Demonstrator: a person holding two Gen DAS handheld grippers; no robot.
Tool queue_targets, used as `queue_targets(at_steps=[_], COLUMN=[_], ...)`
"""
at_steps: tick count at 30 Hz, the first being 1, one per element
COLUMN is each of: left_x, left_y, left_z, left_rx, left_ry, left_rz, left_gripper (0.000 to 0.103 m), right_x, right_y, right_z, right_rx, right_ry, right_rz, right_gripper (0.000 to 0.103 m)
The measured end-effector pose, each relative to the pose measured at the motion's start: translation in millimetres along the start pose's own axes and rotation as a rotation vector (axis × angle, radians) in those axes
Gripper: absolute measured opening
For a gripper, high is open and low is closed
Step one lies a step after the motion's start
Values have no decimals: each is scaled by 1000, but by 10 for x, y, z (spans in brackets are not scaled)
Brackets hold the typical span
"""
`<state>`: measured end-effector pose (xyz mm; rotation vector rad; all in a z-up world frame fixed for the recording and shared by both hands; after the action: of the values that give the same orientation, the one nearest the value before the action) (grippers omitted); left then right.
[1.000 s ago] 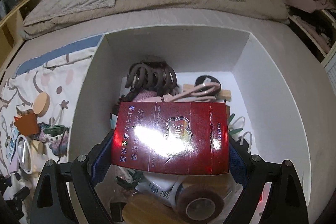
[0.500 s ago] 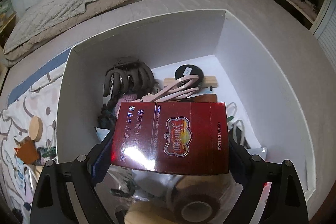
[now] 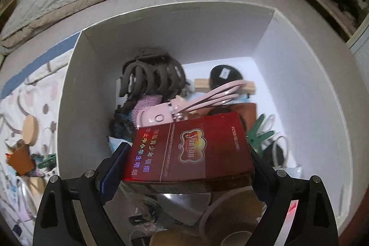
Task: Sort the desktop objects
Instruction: 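Lower the red box into the shoe box and open the right tool while the left tool holds the lid, then withdraw the right tool from the shoe box while the left tool carries the lid toward it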
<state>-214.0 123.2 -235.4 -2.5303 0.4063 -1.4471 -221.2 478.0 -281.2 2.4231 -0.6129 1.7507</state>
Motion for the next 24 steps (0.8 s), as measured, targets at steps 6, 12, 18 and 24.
queue_targets(at_steps=[6,12,18,24], left_x=[70,175,321,460], left_y=[-67,-129,-301,-588], left_z=[8,-9,-50,-156], left_rx=[-20,-15,-27,-26], left_ry=[-11,-34,-75,-120], left_rz=[-2,-5,-9,9], left_gripper=[51,51,51,51], right_x=[85,356,724,992], right_y=[-59,-180,-295,-431], right_z=[-11,-5,4,190], right_rx=[-45,-109,-76,-73], right_ry=[-50,-132,-234,-290], right_rz=[-59,-135,-155,-195], right_gripper=[103,103,103,103])
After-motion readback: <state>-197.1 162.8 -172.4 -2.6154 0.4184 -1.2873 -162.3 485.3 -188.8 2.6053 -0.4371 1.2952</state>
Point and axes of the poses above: each gripper's, at about its wrist camera, not at the fingertips, and x roughly against the way its jaws point, y to its left, z to its underside, the point moved 10 cm from there along -x, roughly the way its jaws point, and after that the axes turned 12 degrees about x, right-handed, at the moved point
